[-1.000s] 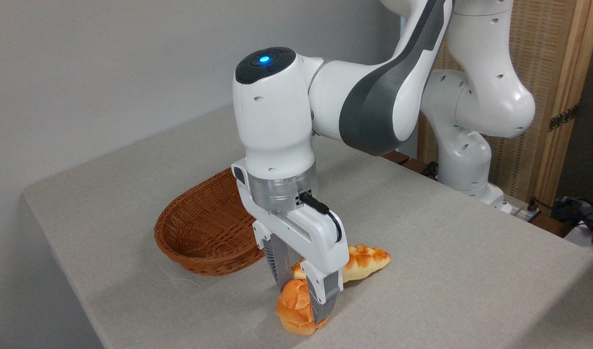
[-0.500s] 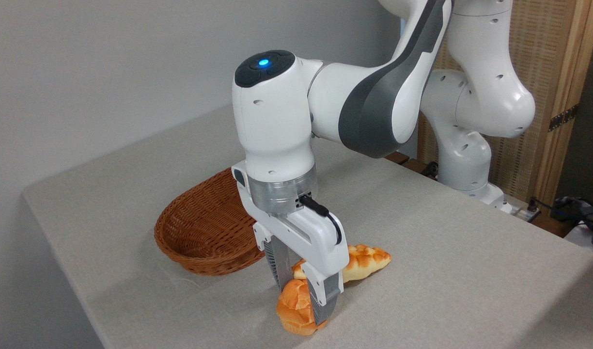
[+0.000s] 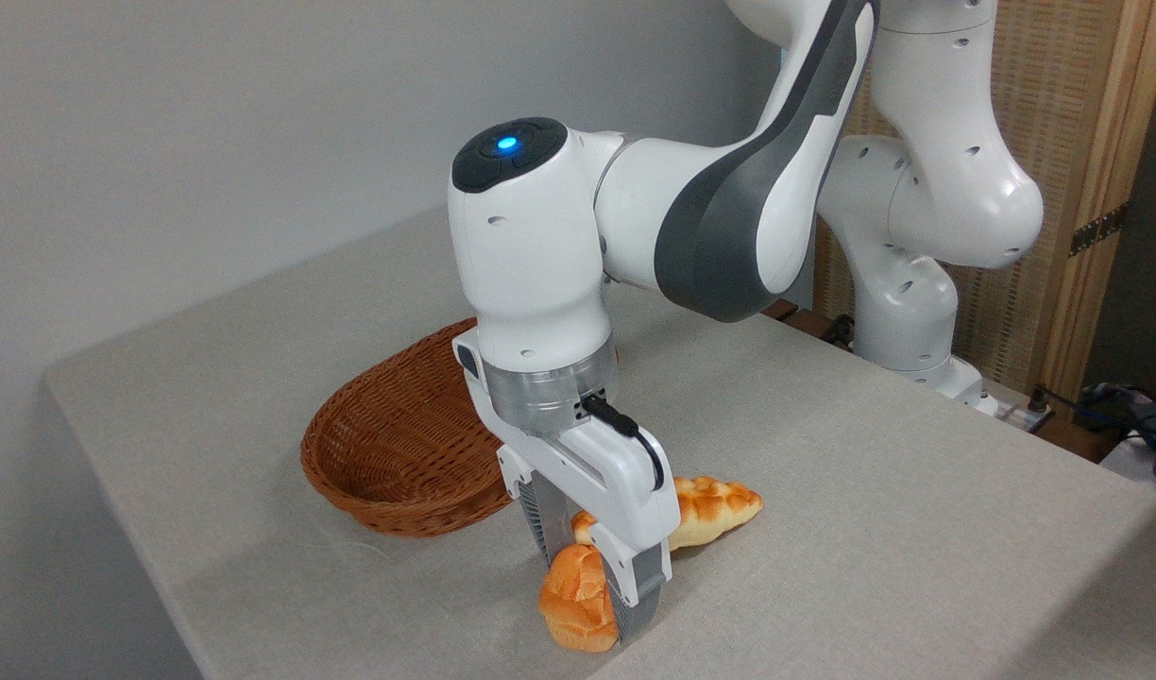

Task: Put bread into the basket
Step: 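Close the gripper around the small orange bun, then lift the bun and carry it over the wicker basket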

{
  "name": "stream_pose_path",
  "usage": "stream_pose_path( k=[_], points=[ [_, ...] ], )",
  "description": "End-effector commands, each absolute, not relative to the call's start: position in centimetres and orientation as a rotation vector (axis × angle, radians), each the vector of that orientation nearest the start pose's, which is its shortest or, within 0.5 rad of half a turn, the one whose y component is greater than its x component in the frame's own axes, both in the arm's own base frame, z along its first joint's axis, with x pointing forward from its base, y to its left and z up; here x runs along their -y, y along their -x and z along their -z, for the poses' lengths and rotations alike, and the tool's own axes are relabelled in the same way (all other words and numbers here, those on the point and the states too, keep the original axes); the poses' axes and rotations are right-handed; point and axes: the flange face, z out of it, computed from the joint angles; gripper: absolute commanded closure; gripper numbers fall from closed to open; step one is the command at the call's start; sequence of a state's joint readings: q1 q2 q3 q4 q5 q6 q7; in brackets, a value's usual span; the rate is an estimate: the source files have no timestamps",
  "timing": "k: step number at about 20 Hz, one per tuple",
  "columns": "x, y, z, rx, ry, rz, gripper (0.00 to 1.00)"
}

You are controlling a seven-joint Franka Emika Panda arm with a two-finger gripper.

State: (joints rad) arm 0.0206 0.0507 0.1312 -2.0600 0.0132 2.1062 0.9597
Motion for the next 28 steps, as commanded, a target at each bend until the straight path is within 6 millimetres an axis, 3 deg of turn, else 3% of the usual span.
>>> stream_pose_path(
  k=[1, 5, 14, 23, 28],
  points=[
    [-8.7, -55.2, -40.7, -1.259, 2.847, -0.024, 0.38],
    [-8.6, -55.2, -40.6, -1.264, 2.846, -0.029, 0.46],
    [-8.7, -55.4, -41.4, -1.254, 2.844, -0.007, 0.47],
    [-8.6, -56.7, -46.9, -1.218, 2.819, 0.165, 0.44],
    [-7.0, -56.8, -49.0, -1.199, 2.887, 0.3, 0.41]
  ],
)
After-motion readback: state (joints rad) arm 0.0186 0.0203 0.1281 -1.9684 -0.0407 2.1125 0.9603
